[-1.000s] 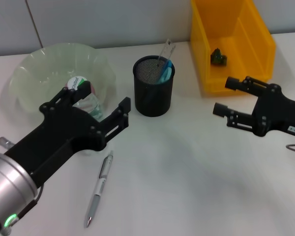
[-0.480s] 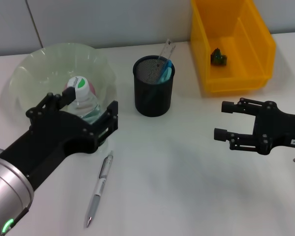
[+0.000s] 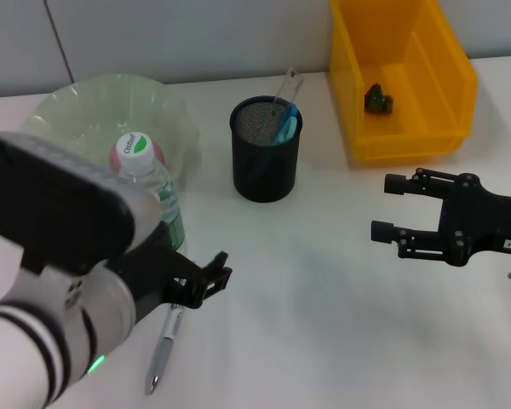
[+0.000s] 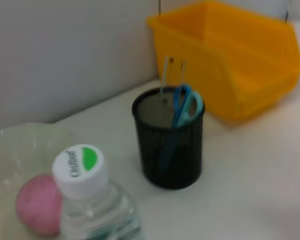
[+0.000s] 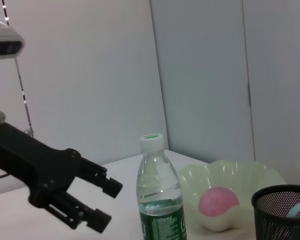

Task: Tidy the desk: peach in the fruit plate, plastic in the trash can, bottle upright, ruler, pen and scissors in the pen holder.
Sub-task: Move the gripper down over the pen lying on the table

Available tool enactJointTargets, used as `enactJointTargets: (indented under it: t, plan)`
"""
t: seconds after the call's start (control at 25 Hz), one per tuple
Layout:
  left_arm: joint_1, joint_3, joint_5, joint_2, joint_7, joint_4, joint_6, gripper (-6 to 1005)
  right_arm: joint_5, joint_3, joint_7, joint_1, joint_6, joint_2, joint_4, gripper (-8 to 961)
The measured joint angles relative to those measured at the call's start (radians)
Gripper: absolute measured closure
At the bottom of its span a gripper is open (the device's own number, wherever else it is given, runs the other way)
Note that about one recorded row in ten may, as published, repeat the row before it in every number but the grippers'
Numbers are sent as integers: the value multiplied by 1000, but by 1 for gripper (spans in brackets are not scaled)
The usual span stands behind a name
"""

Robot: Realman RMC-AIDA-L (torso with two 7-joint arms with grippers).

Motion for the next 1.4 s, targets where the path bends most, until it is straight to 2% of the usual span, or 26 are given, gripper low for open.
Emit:
enactJointTargets:
  t: [0.04, 0.08, 0.12, 0.16, 0.28, 0.44, 0.84, 0.92, 1.04, 1.08, 1.12, 1.24, 1.32, 1.4]
  plan:
    - [0, 0, 0, 0, 0, 0, 0, 187, 0, 0, 0, 0, 0, 0, 1, 190]
    - [-2, -41, -18, -71, 106, -3, -90, 187, 0, 0, 0, 0, 1, 0, 2, 190]
    - [-2, -41, -18, -71, 106, -3, -90, 187, 0, 0, 0, 0, 1, 0, 2, 190]
    - [-36, -153, -215, -97, 241, -10, -149, 187, 1, 0, 0, -1, 1, 0, 2, 190]
    - [-63, -181, -277, -93, 251, -19, -170, 187, 1, 1, 0, -6, 2, 0, -2, 190]
    - [-136, -199, -283, -106, 237, -63, -242, 187, 2, 1, 0, -8, 3, 0, -4, 190]
    - [-191, -255, -350, -108, 230, -107, -265, 186, 2, 0, 0, -20, -8, 2, -23, 190]
    - [-221, -296, -400, -108, 229, -109, -321, 186, 2, 0, -3, -22, -2, 2, -20, 190]
    - [-227, -298, -401, -109, 225, -109, -331, 186, 2, 0, -4, -24, 0, 3, -22, 190]
    - [-260, -304, -400, -111, 185, -123, -367, 186, 2, 0, -4, -26, 1, 3, -23, 190]
    - [-260, -304, -400, -111, 185, -123, -367, 186, 2, 0, -4, -26, 1, 3, -23, 190]
    - [-284, -306, -400, -112, 148, -159, -371, 186, 2, 0, -6, -28, 5, 3, -21, 190]
    - [-326, -309, -396, -114, 79, -239, -365, 187, 2, 0, -7, -28, 8, 3, -19, 190]
    - [-344, -309, -395, -114, 50, -271, -364, 187, 1, 0, -7, -28, 15, 3, -19, 190]
